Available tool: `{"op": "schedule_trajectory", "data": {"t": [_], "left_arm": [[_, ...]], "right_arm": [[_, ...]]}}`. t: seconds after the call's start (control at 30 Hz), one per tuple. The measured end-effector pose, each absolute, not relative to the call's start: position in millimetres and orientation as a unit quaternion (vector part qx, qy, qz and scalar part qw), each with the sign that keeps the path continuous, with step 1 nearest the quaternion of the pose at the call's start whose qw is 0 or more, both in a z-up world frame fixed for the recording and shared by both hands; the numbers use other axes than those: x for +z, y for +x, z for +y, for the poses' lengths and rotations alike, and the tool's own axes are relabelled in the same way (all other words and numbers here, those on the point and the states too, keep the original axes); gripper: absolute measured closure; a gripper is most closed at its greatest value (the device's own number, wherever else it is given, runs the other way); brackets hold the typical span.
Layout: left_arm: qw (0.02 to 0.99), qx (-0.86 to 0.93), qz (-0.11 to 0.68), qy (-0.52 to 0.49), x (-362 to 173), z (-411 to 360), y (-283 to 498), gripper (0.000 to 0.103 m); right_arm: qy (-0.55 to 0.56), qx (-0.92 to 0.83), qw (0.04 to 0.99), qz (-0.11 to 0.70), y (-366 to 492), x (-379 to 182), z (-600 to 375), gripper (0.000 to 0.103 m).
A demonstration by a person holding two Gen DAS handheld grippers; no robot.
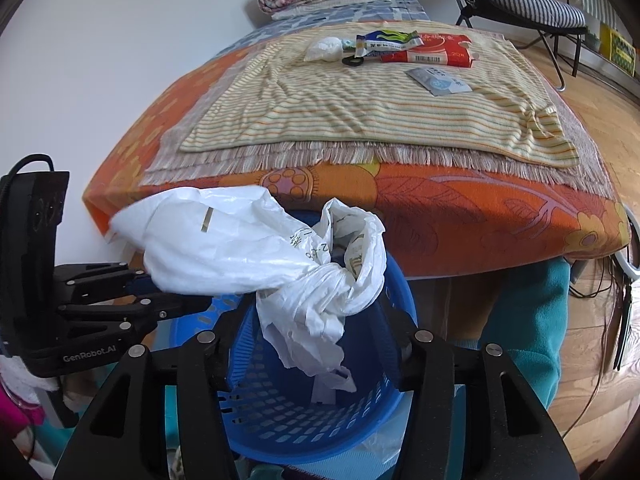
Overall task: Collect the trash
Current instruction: 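Carry wrapper and bag over the blue basket and release both, then grasp the white tissue with the left tool while the right tool grasps the wipes packet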
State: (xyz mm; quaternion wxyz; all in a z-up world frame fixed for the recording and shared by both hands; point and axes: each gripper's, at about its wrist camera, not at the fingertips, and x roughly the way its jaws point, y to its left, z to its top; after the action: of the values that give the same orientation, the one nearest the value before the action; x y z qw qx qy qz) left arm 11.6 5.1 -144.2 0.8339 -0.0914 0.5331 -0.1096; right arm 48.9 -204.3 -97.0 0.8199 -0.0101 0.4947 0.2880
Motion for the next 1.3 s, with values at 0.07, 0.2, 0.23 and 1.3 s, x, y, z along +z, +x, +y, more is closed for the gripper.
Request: {"op": "schedule_trajectory", "data": {"t": [0.07, 0.2, 0.23, 1.3], "left_arm": [[0.832, -0.109, 0.536, -0.093, -145.0, 5.5, 11.9, 0.077], [0.831, -0.11, 0.537, -0.093, -145.6, 5.4, 12.0, 0.076], [0.831, -0.11, 0.538, -0.093, -145.7, 5.4, 12.1, 0.075], [0.862, -0.089, 0.488, -0.106, -88.2, 23.5, 87.2, 0.046]], "right_arm": [[-0.009, 0.286, 0.818, 0.499, 49.4, -98.7, -204.1, 0.05], [-0.01, 0.285, 0.815, 0.504, 49.0, -101.1, -203.6, 0.049], [-0.01, 0.285, 0.815, 0.504, 48.9, -101.6, -203.6, 0.049], [0.017, 0.245, 0.848, 0.469, 111.6, -71.8, -227.2, 0.035]]}}
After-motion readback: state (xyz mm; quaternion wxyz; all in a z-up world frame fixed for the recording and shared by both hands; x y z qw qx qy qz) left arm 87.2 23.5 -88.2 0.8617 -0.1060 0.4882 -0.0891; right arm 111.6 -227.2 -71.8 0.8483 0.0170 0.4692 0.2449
